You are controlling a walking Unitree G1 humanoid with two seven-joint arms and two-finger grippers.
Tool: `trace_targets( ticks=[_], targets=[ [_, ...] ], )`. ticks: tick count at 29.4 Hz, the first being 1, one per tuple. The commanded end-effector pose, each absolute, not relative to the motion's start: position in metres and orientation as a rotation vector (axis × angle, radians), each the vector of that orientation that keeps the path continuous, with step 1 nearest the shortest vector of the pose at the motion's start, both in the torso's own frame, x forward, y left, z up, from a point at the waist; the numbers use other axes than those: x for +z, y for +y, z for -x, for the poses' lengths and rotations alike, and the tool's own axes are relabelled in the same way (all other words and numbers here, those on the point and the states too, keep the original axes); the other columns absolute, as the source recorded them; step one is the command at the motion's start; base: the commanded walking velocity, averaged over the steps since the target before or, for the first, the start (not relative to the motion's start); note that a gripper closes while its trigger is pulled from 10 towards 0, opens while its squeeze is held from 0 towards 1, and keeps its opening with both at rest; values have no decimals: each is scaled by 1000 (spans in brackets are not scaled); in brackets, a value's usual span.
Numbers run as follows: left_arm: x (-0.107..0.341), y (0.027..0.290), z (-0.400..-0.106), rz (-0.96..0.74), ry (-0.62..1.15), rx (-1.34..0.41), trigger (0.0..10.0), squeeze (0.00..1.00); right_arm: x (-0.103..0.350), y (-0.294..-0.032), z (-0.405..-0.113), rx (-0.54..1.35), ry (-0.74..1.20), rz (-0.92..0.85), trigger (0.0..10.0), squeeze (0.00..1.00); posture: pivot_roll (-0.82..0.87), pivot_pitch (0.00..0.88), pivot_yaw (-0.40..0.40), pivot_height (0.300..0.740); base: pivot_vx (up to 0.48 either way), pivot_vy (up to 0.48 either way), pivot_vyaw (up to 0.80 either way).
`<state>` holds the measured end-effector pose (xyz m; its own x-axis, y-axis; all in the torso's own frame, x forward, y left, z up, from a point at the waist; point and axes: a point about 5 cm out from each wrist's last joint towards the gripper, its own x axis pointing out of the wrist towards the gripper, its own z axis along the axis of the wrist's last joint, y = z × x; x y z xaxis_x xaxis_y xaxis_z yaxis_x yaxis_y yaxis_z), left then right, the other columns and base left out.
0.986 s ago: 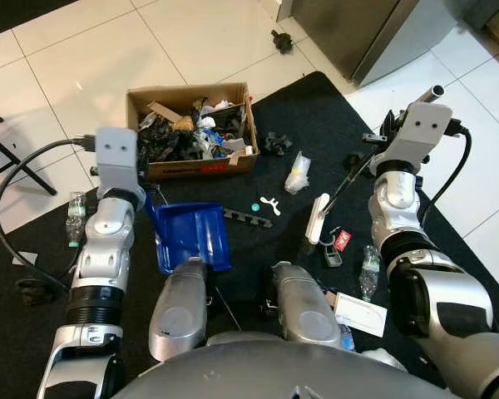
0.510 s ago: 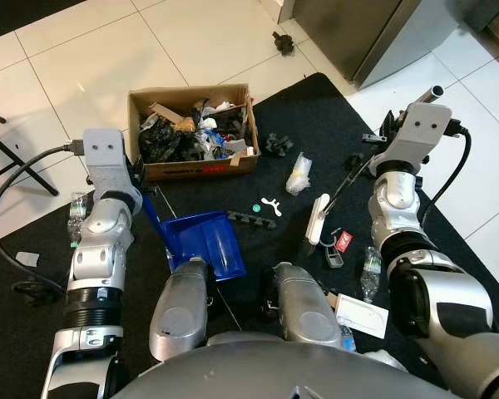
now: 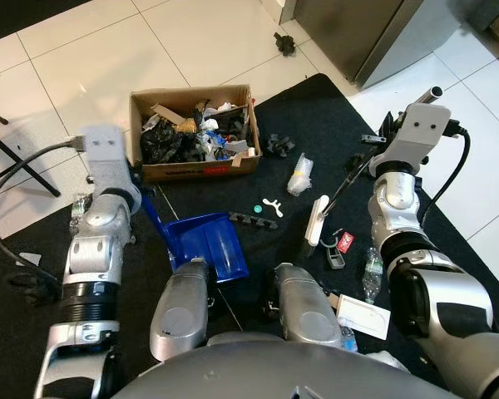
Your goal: Sweep floor
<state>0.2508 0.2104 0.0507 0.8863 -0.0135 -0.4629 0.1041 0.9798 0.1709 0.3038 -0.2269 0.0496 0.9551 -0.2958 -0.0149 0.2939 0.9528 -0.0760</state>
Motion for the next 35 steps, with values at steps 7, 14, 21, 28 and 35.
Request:
trace_targets(
  ticks=[7,14,21,28,35],
  targets=[
    [75,249,-271,-411,380,-6,10000,0,52,-226,-306,-301,19,67,10000,0,186,71,-50,740,0,0,0],
    [99,254,-295,-447,224,-67,10000,0,57,-227,-310,-307,0,60,10000,0,174,72,-42,740,0,0,0],
    [98,255,-297,-423,182,-93,10000,0,55,-229,-307,-318,1,58,10000,0,174,72,-44,740,0,0,0],
    [88,246,-302,-389,116,-149,10000,0,58,-224,-311,-298,-4,57,10000,0,165,75,-52,740,0,0,0],
    [91,234,-312,-350,66,-161,10000,0,61,-220,-315,-267,-13,60,10000,0,161,76,-58,740,0,0,0]
  ],
)
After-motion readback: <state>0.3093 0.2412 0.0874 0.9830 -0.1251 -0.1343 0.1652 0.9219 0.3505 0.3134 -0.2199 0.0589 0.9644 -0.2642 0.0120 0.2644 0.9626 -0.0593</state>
